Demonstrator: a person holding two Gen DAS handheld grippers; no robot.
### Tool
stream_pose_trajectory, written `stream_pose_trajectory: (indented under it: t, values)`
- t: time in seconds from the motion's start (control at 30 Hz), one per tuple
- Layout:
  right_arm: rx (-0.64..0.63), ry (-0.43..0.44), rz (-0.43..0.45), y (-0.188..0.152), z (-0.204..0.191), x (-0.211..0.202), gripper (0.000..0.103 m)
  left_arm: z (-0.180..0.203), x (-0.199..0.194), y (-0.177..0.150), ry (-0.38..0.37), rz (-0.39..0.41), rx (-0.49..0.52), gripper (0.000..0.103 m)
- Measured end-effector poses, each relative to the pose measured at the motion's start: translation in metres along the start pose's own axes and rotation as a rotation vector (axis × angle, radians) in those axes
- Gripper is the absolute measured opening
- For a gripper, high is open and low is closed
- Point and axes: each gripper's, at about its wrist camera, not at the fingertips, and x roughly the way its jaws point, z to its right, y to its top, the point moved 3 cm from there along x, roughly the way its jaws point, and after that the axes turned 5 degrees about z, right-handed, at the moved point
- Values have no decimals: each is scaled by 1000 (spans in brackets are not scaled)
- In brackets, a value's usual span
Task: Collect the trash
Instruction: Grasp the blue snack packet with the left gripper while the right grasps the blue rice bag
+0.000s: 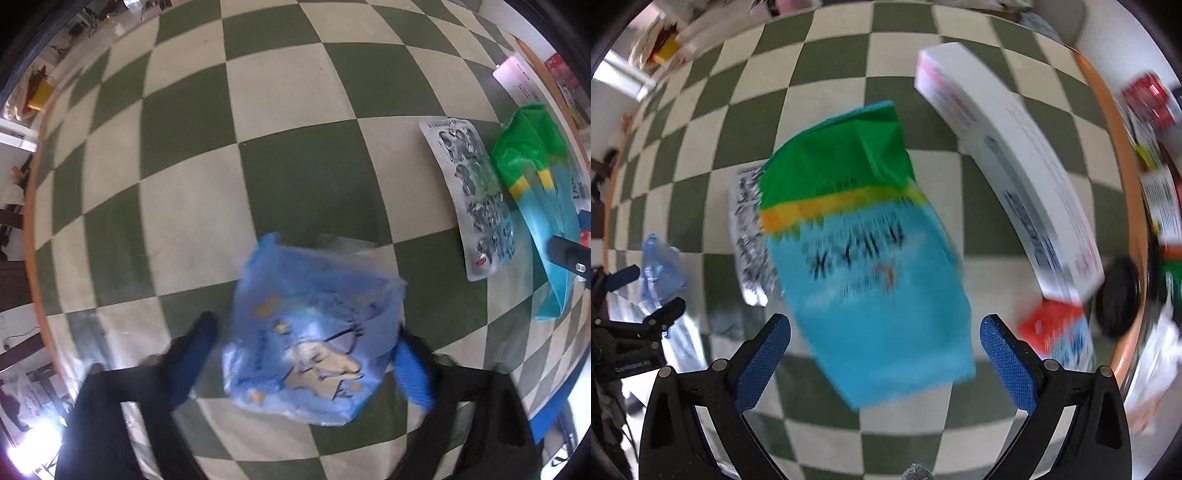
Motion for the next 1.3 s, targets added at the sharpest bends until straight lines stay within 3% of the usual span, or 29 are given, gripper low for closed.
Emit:
stream_pose_trajectory:
  t: [0.07,0.2,0.3,0.37,0.73,0.9,1.07,1.1,1.13,1.3]
  values:
    - [-27,-7,-22,12,-3,14,103,0,0,-1,-4,3,-5,72]
    - [-21,-4,-34,22,-4,28,101,-3,-7,-10,-26,9,-27,53]
    - [14,15,-15,24,-1,27,97,-6,-17,-21,-31,23,-55,46]
    - [43,29,2,23,5,23,90,-8,-25,-29,-36,39,-77,45]
    - [194,101,108,-28,19,-30,88,-5,-83,-105,-66,160,-134,45]
    - [235,115,159,-81,4,-58,88,-11,-114,-160,-71,242,-130,45]
    - [277,122,208,-162,-32,-85,88,-22,-134,-212,-95,293,-121,45]
    - [289,126,218,-183,-40,-90,88,-22,-135,-227,-106,297,-118,45]
    - [297,130,226,-201,-49,-94,88,-12,-124,-218,-114,294,-117,45]
    - [350,175,228,-299,-76,-112,87,-7,-115,-282,-187,240,-133,45]
